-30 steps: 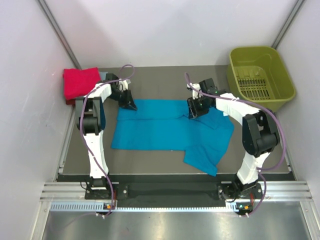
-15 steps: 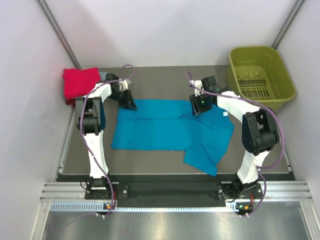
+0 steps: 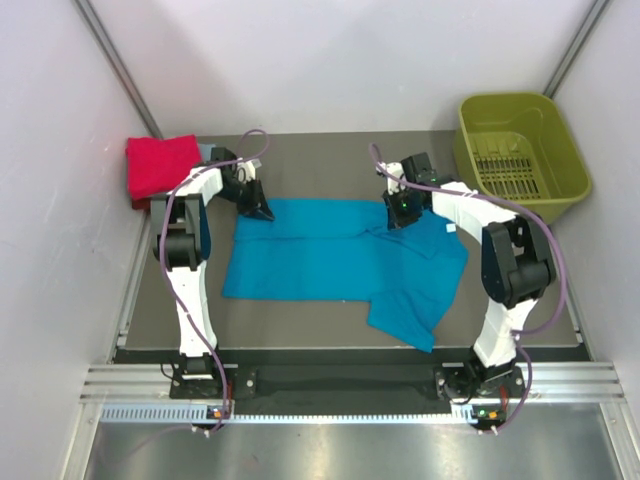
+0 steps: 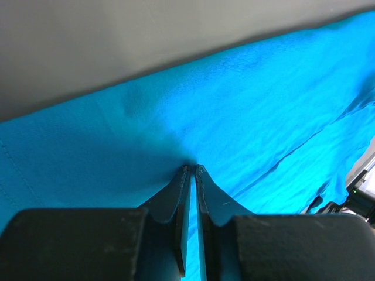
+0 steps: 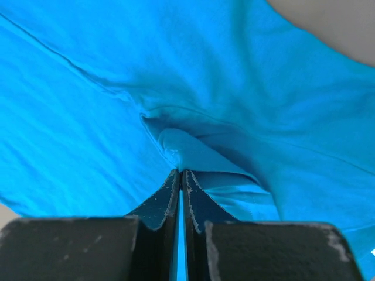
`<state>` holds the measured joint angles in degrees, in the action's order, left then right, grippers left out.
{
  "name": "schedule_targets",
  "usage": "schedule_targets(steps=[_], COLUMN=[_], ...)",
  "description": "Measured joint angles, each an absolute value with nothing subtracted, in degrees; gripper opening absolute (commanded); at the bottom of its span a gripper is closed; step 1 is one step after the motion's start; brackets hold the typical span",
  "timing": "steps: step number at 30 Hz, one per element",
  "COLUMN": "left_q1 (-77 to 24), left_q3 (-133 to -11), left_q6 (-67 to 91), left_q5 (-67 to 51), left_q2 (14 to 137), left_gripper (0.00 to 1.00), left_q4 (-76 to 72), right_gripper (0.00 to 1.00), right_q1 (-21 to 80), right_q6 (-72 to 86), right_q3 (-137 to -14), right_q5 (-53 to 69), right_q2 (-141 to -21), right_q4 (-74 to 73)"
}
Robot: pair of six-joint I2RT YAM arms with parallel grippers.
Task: Fold and stack the t-shirts
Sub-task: Fold the tshirt
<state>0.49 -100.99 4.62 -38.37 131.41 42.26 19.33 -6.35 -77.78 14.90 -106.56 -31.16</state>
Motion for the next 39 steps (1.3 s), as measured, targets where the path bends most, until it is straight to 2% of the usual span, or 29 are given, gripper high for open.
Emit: schedule_targets(steps=[11, 15, 18, 23, 27, 33, 39], left_q1=[0.6, 0.6, 0.5, 0.5, 0.4, 0.2, 0.2], left_q3=[-100.9, -100.3, -99.1, -98.1, -98.1, -102.0, -105.7], left_q6=[4.6, 4.5, 4.3, 4.2, 4.2, 3.2, 2.8], left_q5=[-38.6, -38.7, -38.5, -38.3, -38.2, -36.6, -36.4], left_q2=[131.4, 131.1, 130.3, 129.6, 129.6, 131.2, 133.5], left_gripper=[0.14, 0.14, 0.13, 0.14, 0.14, 0.13, 0.13], left_q4=[42.1, 41.8, 41.6, 41.6, 41.6, 44.7, 46.8], right_gripper=[0.01, 0.39, 0.44, 0.43, 0.43, 0.42, 0.42], right_q1=[24.6, 27.9, 28.5, 27.1, 22.3, 10.6, 5.7], right_q6=[-2.4, -1.1, -0.9, -1.0, -1.1, -1.0, -1.0], right_q3=[-71.7, -70.4, -70.3, -70.3, -71.1, -76.7, -81.5], right_q5=[16.6, 17.5, 17.3, 14.7, 12.6, 11.0, 10.5], right_q2=[-96.8, -95.2, -95.2, -95.2, -96.3, -104.0, -110.7], right_q4=[-32.8, -33.0, -33.1, -32.7, -31.7, -29.1, -28.3])
